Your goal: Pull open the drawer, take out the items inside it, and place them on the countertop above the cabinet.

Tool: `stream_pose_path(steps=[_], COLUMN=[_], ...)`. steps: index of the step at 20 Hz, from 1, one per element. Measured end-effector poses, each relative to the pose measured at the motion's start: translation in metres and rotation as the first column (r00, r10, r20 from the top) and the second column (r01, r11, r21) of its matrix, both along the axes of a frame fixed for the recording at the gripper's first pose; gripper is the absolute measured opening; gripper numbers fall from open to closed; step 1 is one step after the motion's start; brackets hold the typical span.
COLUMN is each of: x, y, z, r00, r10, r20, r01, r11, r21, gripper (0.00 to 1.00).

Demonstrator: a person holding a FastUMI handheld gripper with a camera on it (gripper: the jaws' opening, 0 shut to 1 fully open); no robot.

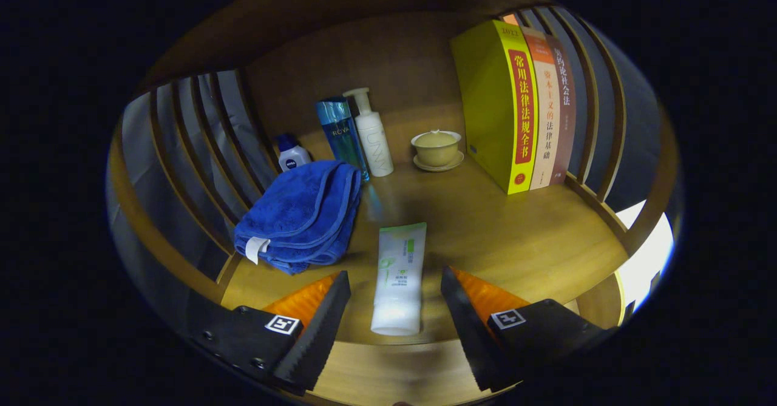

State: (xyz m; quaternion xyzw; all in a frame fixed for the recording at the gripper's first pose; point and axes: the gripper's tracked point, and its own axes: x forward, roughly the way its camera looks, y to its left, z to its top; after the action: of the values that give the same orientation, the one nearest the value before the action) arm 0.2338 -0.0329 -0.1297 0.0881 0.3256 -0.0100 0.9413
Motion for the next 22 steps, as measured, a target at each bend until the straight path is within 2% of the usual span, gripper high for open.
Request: stream_pose_path(steps=[5, 11, 15, 18, 22], x=[-0.029, -0.088, -0.126, -0.162, -0.209], y=[0.01, 0.032, 0.042, 0.038, 0.038], z=[0.032, 0.067, 0.068, 0.063, 0.04], r00=[0.996, 0.978, 0.966, 0.957, 0.964], r10=[0.024, 0.054, 0.086, 0.07, 0.058], r20=[0.082, 0.203, 0.246, 0.282, 0.261], r01=[-0.023, -0.054, -0.085, -0.067, -0.063], r11=[1.0, 0.999, 0.996, 0.998, 0.998], r21=[-0.012, -0.005, -0.013, -0.02, 0.012], gripper=[0.99, 0.98, 0.98, 0.98, 0.98])
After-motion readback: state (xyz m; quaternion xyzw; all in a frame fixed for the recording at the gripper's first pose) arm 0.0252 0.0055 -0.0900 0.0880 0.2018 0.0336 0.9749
